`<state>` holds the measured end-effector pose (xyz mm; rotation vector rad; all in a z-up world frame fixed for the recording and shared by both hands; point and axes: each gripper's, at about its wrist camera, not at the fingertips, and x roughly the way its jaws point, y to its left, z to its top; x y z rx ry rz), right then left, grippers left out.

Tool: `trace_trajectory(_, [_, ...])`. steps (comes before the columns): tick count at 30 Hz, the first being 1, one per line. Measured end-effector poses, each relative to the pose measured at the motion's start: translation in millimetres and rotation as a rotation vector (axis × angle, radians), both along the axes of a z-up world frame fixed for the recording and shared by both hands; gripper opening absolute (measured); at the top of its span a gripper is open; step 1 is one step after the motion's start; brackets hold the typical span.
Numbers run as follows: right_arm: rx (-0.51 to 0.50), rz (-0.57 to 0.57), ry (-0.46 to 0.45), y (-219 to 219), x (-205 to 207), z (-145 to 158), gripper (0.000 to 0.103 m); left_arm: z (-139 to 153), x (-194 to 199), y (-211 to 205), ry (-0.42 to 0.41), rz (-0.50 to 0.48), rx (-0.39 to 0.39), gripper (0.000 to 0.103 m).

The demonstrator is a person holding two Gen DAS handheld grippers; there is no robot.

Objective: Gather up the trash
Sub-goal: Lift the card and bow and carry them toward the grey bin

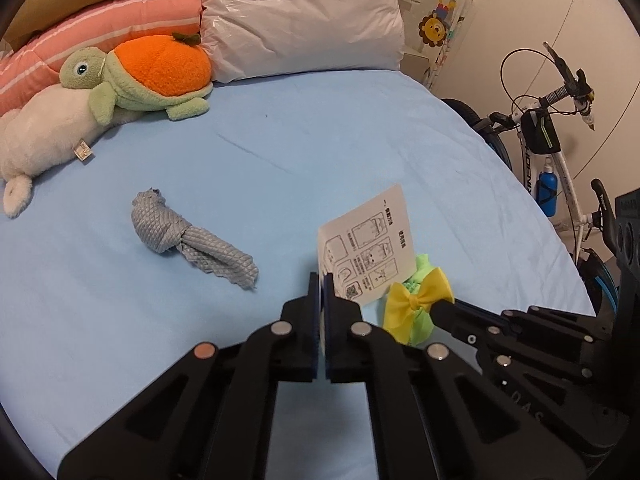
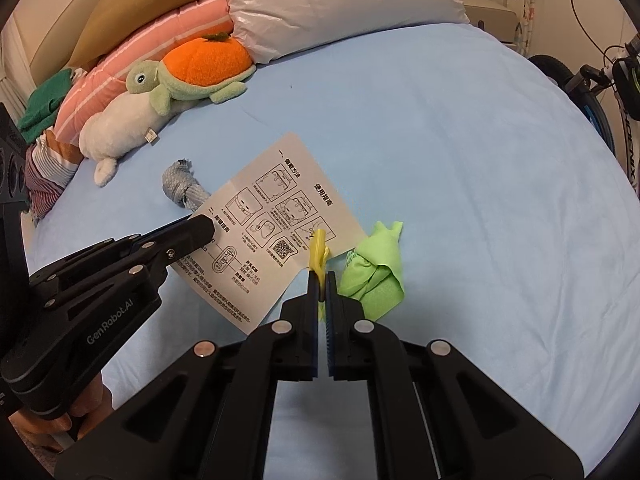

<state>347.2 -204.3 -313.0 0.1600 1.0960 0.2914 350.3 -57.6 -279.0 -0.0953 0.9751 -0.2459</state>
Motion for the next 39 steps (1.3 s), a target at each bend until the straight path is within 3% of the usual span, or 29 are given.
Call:
trace_trajectory(12, [0.011, 0.037, -0.046, 11, -22, 23, 0.003, 31, -49, 2, -0.061, 0.011, 0.098, 0.001])
trace_trajectory(18, [0.013, 0.059, -0.081, 18, -45, 47, 0.002, 52, -84, 17, -0.078, 0.068, 0.129, 0.001])
trace_trajectory(39, [0.020, 0.235, -0.230, 72, -177, 156, 0.002, 147, -227, 88, -0.188, 0.294, 0.184, 0.001])
